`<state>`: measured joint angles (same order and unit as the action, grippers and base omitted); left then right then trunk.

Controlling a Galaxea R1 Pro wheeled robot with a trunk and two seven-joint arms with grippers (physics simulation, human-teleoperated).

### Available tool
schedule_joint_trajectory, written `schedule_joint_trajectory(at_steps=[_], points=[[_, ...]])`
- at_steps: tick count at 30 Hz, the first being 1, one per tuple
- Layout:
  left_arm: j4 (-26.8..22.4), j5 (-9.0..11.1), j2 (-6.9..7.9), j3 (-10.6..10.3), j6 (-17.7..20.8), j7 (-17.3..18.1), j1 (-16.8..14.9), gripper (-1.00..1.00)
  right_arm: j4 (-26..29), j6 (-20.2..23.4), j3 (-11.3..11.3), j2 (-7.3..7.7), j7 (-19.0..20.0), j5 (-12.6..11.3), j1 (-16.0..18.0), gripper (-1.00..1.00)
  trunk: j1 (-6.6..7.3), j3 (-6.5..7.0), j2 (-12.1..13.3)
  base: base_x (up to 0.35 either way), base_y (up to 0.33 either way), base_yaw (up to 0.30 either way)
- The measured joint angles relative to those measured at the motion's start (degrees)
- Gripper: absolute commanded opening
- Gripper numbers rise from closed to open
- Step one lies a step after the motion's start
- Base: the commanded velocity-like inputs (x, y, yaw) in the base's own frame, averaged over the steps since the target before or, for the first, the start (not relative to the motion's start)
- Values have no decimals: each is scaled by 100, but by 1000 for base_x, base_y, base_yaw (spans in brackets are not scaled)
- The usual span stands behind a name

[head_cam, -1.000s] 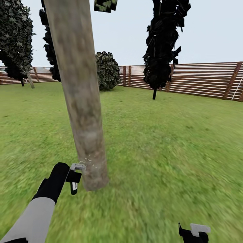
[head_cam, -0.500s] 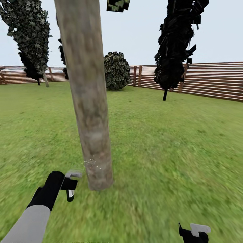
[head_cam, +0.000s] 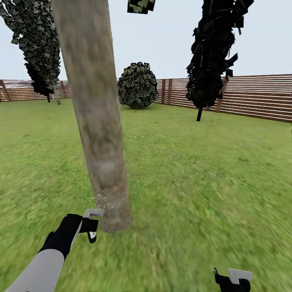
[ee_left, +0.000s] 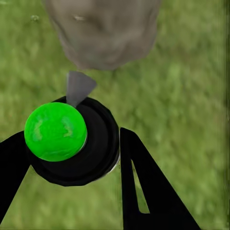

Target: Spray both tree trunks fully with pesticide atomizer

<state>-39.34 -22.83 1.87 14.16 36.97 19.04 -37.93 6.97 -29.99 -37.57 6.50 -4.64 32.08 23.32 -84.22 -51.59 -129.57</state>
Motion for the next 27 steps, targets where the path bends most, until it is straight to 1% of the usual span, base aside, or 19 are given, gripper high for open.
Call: schedule_joint_trajectory(at_steps=[4,7,8,9,10,15,19,22,27], points=[[5,-25,2,-3,35,-32,0,-100,5,1,0,0,0,0,0,100,0,0,0,-61,-277,30],[4,-35,34,34,59,-274,1,-100,7,2,1,0,-1,0,1,100,1,0,0,-8,-277,202],[4,-35,41,41,67,-418,1,-100,6,2,1,0,-1,0,1,100,1,0,0,-2,-278,262],[4,-15,50,50,74,-546,1,-100,7,2,1,0,-1,0,1,100,1,0,0,-1,-278,270],[4,17,46,53,79,-592,1,-100,7,2,0,0,-1,0,1,100,1,0,0,0,-277,273],[3,36,-10,49,74,-638,1,-100,8,2,1,0,-1,0,1,100,0,0,0,-26,-277,276],[4,32,-7,36,74,-648,1,-100,8,2,0,0,-1,0,1,100,0,0,0,-55,-277,273],[5,34,-11,25,76,-649,0,-100,7,2,0,0,0,0,0,100,1,0,0,-8,-277,108],[6,31,-15,13,78,-650,-2,-100,9,1,0,0,0,0,0,100,1,0,0,-1,-277,11]])
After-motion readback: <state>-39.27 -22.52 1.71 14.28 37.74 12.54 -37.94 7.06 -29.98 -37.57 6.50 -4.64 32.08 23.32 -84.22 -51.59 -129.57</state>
